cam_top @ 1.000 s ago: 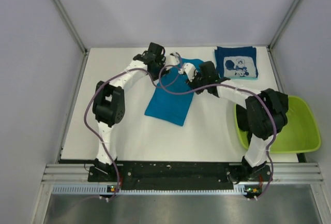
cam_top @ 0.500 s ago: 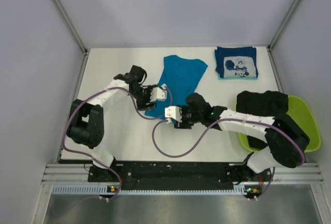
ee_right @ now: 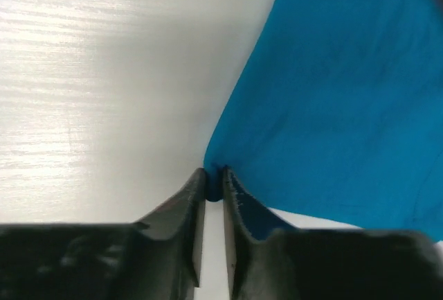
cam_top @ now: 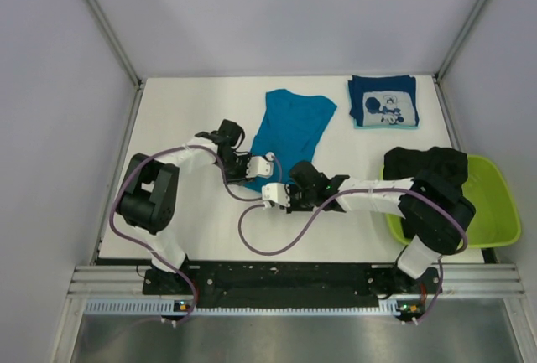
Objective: Fold and stack the t-shirts
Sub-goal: Grab one side of the 2/3 rectangular tshirt with both arms, then fold the long partially folded tshirt into a neat square
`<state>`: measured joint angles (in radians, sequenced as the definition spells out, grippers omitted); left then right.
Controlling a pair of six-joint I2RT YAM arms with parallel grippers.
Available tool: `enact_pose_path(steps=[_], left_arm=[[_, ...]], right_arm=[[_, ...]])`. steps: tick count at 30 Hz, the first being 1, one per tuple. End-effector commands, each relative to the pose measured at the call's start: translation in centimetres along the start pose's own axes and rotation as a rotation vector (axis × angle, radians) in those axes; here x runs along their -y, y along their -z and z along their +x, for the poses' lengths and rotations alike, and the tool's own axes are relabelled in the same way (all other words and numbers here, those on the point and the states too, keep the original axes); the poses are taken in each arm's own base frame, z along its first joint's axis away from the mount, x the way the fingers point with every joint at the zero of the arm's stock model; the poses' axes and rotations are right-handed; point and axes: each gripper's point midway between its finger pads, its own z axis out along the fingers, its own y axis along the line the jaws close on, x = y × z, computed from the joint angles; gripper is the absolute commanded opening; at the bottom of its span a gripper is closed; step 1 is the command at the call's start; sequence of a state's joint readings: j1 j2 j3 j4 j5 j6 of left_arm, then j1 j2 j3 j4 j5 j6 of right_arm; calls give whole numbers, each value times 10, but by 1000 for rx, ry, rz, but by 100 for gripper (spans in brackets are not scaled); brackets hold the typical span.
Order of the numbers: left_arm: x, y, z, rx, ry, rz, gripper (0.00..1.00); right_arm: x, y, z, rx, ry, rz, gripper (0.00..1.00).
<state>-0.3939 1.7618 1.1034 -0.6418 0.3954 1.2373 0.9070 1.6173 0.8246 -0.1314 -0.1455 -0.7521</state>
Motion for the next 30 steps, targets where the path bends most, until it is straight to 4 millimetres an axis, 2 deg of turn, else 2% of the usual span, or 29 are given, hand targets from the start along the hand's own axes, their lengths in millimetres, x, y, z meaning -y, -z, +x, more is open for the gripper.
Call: enact_pose_path(steps=[1,2,3,5,8,11,15,18,21,24,26,28,30], left_arm=[[2,-3,-6,8,-26,-5,26],[3,-1,-7,7,-19,-6,11],[4,2,-7,6,-8,-9,0],[9,13,-9,0,16,-14,0],[34,33,-12,1,48,26,0],[64,57,-21,27,84,78,0],[108,100,-37,49,172,189,0],[120,132,-53,76,208,193,0],[101,150,-68,104,243,115,0],[64,156,-80,132,268,-1,0],[26,156,-85,136,282,-113,0],[-24,157,-89,136,291,-256,0],[-57,152,-87,103,301,-313,0]], right_arm=[[6,-5,4,-44,-22,19,2],[5,-5,4,-48,-25,15,0],[5,-2,5,-52,-31,13,0],[2,9,0,-50,-39,5,0],[-11,35,-12,-34,-26,-23,0],[-37,64,-32,4,4,-81,0],[-64,109,-62,101,-25,-147,0],[-69,142,-79,181,-75,-160,0],[-58,164,-90,256,-72,-105,0],[-22,167,-81,262,-155,-12,0],[9,163,-68,259,-237,56,0],[44,159,-53,247,-307,131,0],[75,155,-36,221,-375,192,0]])
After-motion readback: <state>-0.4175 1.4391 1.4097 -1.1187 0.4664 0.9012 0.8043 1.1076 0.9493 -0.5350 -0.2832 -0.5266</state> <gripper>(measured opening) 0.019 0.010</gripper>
